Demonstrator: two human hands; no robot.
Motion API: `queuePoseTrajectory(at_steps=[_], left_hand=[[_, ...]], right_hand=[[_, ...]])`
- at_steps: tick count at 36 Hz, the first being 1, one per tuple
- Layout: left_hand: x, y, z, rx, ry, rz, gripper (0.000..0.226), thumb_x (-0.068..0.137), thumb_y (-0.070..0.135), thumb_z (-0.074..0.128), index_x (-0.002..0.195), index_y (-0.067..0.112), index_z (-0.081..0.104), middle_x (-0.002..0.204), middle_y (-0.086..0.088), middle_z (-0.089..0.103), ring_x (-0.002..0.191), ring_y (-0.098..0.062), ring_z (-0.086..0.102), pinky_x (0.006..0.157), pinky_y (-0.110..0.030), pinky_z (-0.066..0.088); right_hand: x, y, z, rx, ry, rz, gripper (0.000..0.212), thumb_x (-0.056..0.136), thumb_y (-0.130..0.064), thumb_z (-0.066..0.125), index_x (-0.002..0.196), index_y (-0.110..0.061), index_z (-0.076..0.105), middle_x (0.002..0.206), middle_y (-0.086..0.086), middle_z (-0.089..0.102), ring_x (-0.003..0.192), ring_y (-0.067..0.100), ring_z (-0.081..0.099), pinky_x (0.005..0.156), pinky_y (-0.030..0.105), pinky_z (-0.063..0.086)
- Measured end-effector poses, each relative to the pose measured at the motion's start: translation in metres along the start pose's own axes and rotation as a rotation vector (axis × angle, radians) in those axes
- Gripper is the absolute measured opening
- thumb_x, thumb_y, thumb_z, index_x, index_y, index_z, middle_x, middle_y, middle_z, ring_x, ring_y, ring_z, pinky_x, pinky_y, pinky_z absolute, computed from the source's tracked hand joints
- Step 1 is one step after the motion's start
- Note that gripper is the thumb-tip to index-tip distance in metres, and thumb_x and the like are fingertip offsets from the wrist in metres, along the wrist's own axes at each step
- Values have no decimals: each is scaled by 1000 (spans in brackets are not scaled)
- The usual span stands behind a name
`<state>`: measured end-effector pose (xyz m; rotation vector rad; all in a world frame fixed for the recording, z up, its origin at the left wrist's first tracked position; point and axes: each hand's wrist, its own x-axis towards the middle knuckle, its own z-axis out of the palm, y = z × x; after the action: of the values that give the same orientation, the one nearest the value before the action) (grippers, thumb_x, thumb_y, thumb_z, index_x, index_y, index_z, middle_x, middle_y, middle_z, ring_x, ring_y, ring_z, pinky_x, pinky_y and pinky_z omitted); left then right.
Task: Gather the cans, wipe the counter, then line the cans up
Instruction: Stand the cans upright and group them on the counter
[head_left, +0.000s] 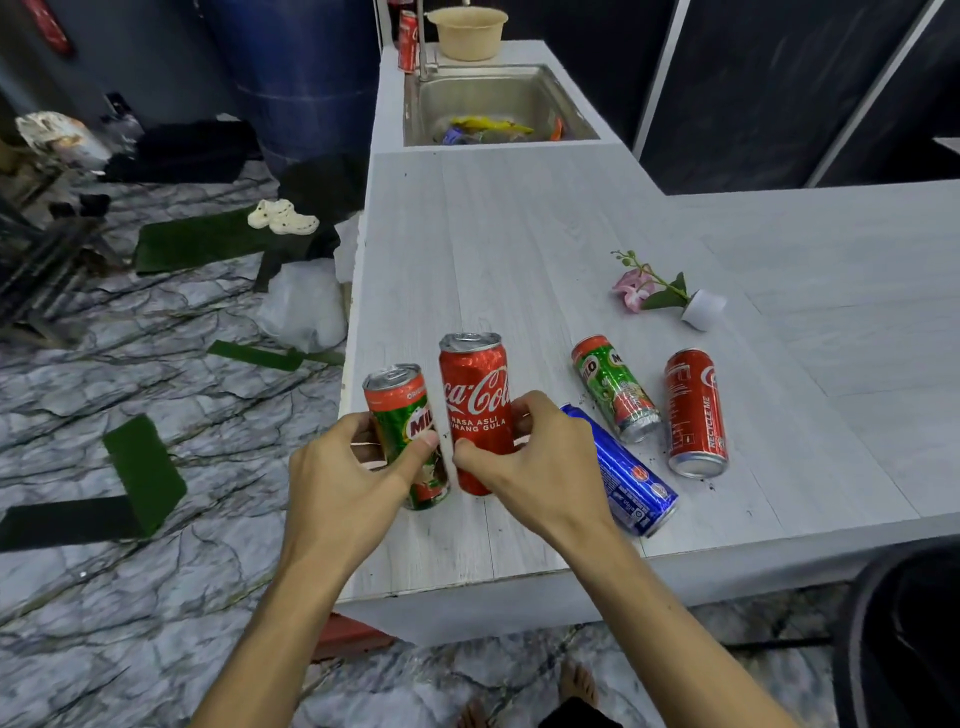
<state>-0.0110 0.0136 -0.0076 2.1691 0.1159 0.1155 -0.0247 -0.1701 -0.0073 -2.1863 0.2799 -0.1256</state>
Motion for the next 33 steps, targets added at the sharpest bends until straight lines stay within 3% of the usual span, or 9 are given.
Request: queuePoseTrajectory(at_steps=[5,11,17,22,26,30,33], left_hand=[[6,18,-4,-79,22,104,30,75,49,84,99,40,68,86,30,68,85,20,63,61,1,45],[16,46,0,-124,38,208,29,71,56,81,91,54,60,85,32,66,88,20,63,59,1,45],[32,66,22,-167,10,277,41,72,50,85,107,44,65,95,23,71,91,10,68,65,-4,52],[45,89,52,-179,-20,321,50,70,58,80,114,43,63,100,26,68,95,11,66,68,-6,54],[54,109,81,-183,-40,340,50,69,59,79,114,47,61,96,35,63,94,17,64,64,0,47],[64,133,113,-178,-57,358,49,71,57,80,114,45,61,96,33,65,97,14,65,67,-2,49],[70,153,139,-181,-67,366,47,72,54,82,113,46,61,94,37,66,98,13,65,69,-2,50]], right_hand=[[7,-1,-10,53,47,-70,65,61,-69,71,110,-31,53,87,-25,62,74,-8,65,56,6,51],[22,2,-32,83,109,-137,62,66,-59,77,115,-27,57,93,-26,63,81,-9,66,67,13,58],[42,11,-60,80,178,-201,61,69,-56,76,121,-27,60,95,-24,65,85,-7,67,73,13,56],[61,28,-81,101,233,-246,62,76,-58,75,129,-30,59,89,-46,52,85,-25,59,67,-2,44],[76,46,-102,141,292,-276,68,76,-55,76,137,-37,53,95,-52,51,91,-26,57,74,-2,44],[94,67,-133,209,330,-286,71,74,-42,83,140,-34,55,111,-29,65,101,-11,66,81,7,52],[108,84,-160,214,351,-282,71,72,-41,84,137,-29,57,113,-18,71,100,-5,69,82,13,56]])
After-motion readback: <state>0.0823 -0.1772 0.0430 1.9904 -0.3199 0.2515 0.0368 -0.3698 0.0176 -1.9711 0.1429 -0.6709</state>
